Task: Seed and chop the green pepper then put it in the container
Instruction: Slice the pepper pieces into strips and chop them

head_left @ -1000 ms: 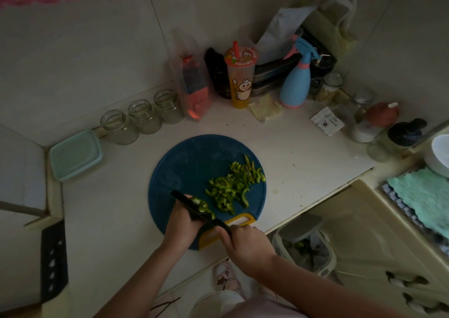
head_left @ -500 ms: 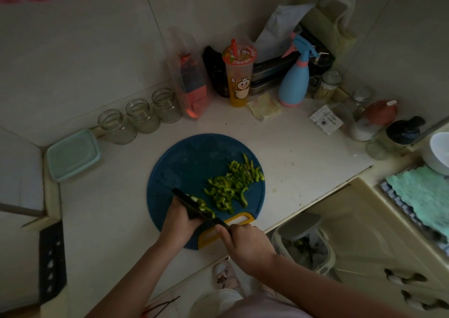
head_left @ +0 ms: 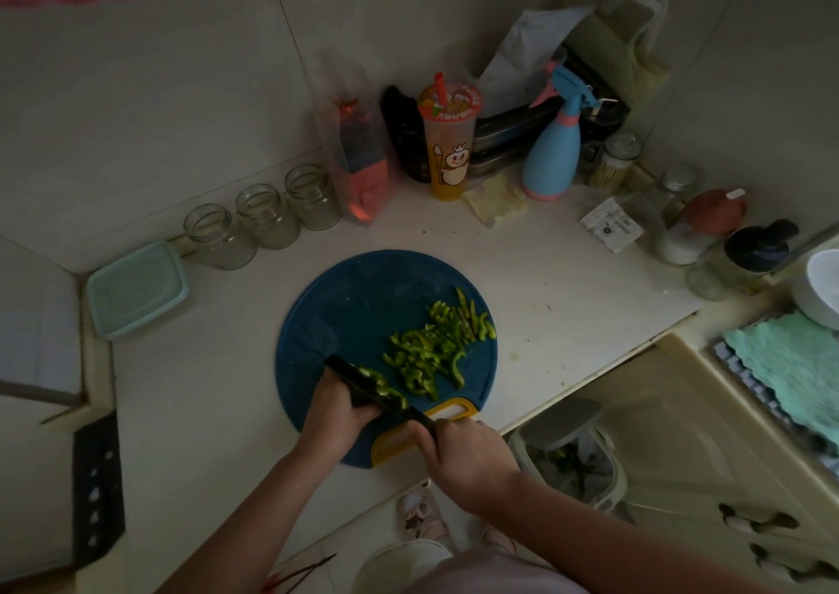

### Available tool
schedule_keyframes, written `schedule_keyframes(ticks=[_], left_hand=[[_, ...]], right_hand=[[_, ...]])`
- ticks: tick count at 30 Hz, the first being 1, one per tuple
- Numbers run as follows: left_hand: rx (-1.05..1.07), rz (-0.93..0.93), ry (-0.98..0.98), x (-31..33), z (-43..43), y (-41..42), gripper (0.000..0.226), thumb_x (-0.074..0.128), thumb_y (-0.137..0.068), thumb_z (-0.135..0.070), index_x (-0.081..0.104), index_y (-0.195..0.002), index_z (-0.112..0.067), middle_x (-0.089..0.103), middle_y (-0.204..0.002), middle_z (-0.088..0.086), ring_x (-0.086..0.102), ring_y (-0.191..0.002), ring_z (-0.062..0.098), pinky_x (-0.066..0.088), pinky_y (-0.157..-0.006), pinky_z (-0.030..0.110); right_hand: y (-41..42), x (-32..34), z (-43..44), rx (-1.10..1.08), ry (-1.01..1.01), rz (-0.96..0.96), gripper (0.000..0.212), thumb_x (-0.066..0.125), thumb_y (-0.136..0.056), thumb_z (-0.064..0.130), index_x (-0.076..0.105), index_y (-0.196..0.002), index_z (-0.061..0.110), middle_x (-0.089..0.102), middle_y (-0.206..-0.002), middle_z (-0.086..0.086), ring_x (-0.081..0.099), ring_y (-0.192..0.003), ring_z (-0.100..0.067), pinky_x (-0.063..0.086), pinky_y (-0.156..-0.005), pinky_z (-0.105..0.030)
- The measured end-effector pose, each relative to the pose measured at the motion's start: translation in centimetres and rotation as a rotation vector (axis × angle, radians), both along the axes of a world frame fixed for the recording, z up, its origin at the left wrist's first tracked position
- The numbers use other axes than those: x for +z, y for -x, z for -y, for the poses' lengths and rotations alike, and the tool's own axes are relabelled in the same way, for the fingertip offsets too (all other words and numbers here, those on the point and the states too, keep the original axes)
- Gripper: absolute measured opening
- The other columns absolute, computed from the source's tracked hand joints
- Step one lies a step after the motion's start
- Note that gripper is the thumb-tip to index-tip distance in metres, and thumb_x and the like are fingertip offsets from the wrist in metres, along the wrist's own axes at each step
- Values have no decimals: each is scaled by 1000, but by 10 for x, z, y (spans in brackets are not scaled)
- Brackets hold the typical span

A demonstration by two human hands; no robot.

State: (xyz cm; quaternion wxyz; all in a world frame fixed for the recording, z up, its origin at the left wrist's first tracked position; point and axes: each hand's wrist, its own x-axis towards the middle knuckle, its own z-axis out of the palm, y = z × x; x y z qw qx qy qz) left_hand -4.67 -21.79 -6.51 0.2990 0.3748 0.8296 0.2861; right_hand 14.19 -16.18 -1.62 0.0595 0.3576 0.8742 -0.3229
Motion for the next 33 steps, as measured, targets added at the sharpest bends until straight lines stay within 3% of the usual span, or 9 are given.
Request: schedule_keyframes(ticks=[3,7,12,18,22,30,33], left_hand=[[61,23,-7,3,-2,-3,64,84,-64,-16,54,-117,0,61,-111,9,58,-105,21,44,-89,26],[166,25,23,6,-5,-6,70,84,-61,-10,47,-119,3,60,-113,18,59,-107,31,46,-86,31],[229,36,13,9,-8,-13,65,83,-62,-6,45,-114,3,56,-112,20,57,-106,33,46,-84,32],[236,46,-6,7,-8,-15,64,82,-64,-6,43,-113,2,54,-111,18,56,-104,33,47,-86,36],[213,46,-5,5,-6,-15,61,82,-67,-11,41,-111,-2,53,-110,17,55,-105,31,48,-89,42],[194,18,-18,9,-4,-20,70,85,-63,-18,41,-113,2,52,-111,17,51,-107,29,47,-89,42],[169,-7,-15,11,-3,-25,68,85,-65,-24,41,-111,-1,50,-108,14,51,-102,25,48,-83,35]], right_hand=[[0,1,-2,-13,32,2,55,18,-98,55,51,-75,17,55,-74,-8,60,-79,-31,45,-69,-37],[2,0,-4,-36,83,-6,53,18,-97,56,43,-65,20,53,-72,-7,60,-78,-30,49,-73,-39],[2,-5,-8,-86,138,-16,69,18,-94,61,55,-71,7,58,-71,-13,59,-72,-29,50,-73,-42],[9,1,-12,-111,237,-20,62,22,-97,57,37,-54,14,42,-57,-6,52,-65,-28,49,-72,-43],[17,4,-18,-103,271,4,64,21,-97,57,37,-53,14,40,-55,-6,48,-63,-26,48,-71,-38],[30,6,-17,-73,239,26,62,20,-97,57,39,-55,16,43,-57,-6,50,-66,-25,45,-69,-34],[37,4,-17,-62,208,69,61,18,-97,57,45,-62,15,55,-74,-12,52,-70,-25,40,-65,-31]])
